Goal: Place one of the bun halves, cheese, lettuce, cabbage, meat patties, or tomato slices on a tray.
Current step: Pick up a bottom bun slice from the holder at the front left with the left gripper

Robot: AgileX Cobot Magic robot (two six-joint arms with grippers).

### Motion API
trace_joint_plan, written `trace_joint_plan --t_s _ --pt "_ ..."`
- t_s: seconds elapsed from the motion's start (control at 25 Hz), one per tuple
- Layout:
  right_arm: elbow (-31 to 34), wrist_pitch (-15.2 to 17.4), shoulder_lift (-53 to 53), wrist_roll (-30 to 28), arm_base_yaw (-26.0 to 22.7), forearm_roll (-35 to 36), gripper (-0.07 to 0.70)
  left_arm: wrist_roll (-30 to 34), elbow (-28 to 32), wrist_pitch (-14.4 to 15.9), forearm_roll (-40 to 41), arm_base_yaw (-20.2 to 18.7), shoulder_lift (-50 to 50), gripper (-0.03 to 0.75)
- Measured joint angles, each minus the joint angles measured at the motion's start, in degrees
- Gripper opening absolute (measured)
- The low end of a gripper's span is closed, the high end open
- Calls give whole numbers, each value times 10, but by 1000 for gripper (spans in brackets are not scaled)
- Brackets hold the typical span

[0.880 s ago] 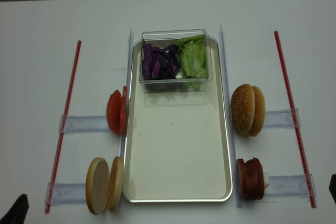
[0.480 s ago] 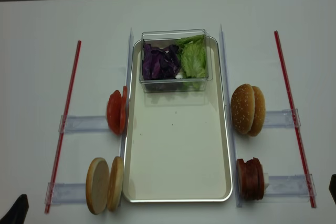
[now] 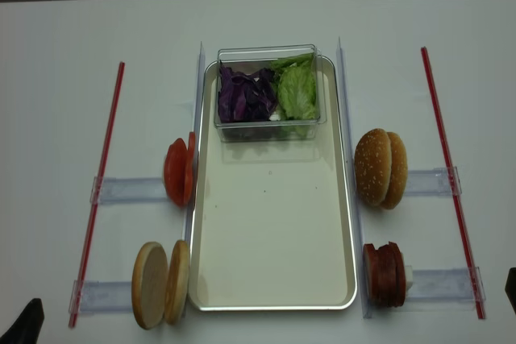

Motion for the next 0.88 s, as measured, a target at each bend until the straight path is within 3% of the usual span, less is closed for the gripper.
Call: trace_joint_plan --t_s 0.56,0.88 --pt "0 0 0 0 0 0 657 1 1 1 -31 0 0 538" --pt "0 0 0 0 0 0 657 18 -25 29 -49 -8 69 539"
